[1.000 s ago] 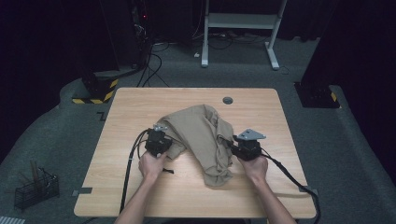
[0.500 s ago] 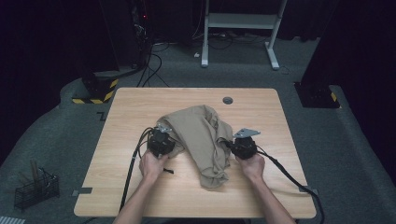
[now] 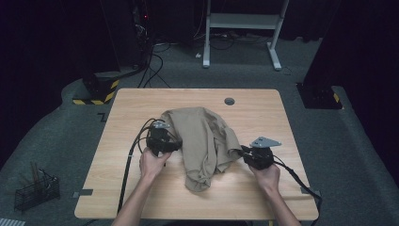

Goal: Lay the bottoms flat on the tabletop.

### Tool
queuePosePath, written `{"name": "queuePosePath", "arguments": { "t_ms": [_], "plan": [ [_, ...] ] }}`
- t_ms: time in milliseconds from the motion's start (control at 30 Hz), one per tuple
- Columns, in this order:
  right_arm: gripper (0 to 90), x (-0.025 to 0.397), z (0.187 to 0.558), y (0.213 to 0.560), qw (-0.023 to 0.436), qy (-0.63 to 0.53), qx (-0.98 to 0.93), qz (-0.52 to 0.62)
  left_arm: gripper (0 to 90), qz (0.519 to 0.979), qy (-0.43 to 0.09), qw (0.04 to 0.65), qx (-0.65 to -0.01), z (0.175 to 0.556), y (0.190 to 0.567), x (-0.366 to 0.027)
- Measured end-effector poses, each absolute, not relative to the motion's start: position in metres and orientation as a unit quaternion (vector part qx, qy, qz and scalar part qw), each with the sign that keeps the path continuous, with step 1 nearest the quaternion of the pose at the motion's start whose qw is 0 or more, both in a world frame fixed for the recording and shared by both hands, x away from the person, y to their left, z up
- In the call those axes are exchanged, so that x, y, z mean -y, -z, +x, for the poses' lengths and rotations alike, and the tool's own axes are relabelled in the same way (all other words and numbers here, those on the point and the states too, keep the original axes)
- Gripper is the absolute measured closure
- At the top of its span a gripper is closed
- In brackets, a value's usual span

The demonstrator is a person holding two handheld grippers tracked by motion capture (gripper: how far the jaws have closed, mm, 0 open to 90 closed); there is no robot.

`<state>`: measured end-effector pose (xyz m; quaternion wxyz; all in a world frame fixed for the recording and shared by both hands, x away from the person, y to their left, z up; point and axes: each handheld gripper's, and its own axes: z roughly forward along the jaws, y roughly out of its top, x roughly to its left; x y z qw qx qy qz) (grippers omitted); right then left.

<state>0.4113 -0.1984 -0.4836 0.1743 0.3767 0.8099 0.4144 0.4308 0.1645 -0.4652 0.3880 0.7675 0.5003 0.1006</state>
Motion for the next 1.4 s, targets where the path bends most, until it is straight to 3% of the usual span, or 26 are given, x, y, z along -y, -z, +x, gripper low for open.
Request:
{"name": "queuePosePath", "arguments": {
  "t_ms": [100, 167, 200, 233, 333, 367, 700, 867, 900, 933, 967, 1000, 1100, 1233, 1400],
  "plan": [
    [62.3, 0.184, 0.418, 0.488, 0.162, -0.41, -0.815, 0.375, 28.0, 0.78, -0.095, 0.374, -0.493, 0.427, 0.462, -0.149],
    [71.0, 0.176, 0.422, 0.492, 0.157, -0.403, -0.82, 0.375, 33.7, 0.789, -0.095, 0.354, -0.494, 0.432, 0.467, -0.14],
    [85.0, 0.172, 0.424, 0.495, 0.16, -0.397, -0.825, 0.37, 53.5, 0.791, -0.095, 0.344, -0.497, 0.435, 0.471, -0.136],
    [85.0, 0.172, 0.424, 0.495, 0.16, -0.397, -0.825, 0.37, 53.5, 0.795, -0.092, 0.336, -0.497, 0.438, 0.474, -0.132],
    [88.4, 0.173, 0.424, 0.496, 0.177, -0.384, -0.826, 0.371, 87.1, 0.807, -0.106, 0.321, -0.485, 0.44, 0.477, -0.131],
    [88.5, 0.176, 0.423, 0.495, 0.187, -0.382, -0.826, 0.37, 89.4, 0.808, -0.109, 0.322, -0.482, 0.438, 0.474, -0.134],
    [88.7, 0.236, 0.418, 0.475, 0.253, -0.373, -0.783, 0.429, 90.0, 0.77, -0.217, 0.301, -0.519, 0.421, 0.43, -0.217],
    [86.8, 0.25, 0.435, 0.489, 0.244, -0.333, -0.775, 0.479, 89.8, 0.772, -0.197, 0.282, -0.534, 0.431, 0.444, -0.228],
    [72.7, 0.248, 0.434, 0.49, 0.242, -0.341, -0.772, 0.479, 86.5, 0.775, -0.192, 0.29, -0.527, 0.43, 0.446, -0.226],
    [67.0, 0.246, 0.431, 0.487, 0.237, -0.358, -0.769, 0.474, 76.9, 0.772, -0.19, 0.305, -0.525, 0.429, 0.448, -0.224],
    [67.0, 0.246, 0.431, 0.487, 0.237, -0.358, -0.769, 0.474, 68.4, 0.769, -0.185, 0.316, -0.525, 0.428, 0.448, -0.224],
    [62.2, 0.243, 0.427, 0.483, 0.239, -0.37, -0.767, 0.467, 68.4, 0.765, -0.179, 0.322, -0.528, 0.428, 0.448, -0.225],
    [53.4, 0.231, 0.415, 0.463, 0.257, -0.404, -0.766, 0.429, 54.6, 0.747, -0.179, 0.333, -0.547, 0.43, 0.447, -0.233],
    [48.9, 0.216, 0.413, 0.445, 0.257, -0.428, -0.769, 0.399, 51.4, 0.717, -0.182, 0.329, -0.587, 0.435, 0.447, -0.249],
    [47.4, 0.195, 0.419, 0.443, 0.244, -0.435, -0.781, 0.377, 47.9, 0.715, -0.164, 0.314, -0.602, 0.445, 0.457, -0.256]
  ]
}}
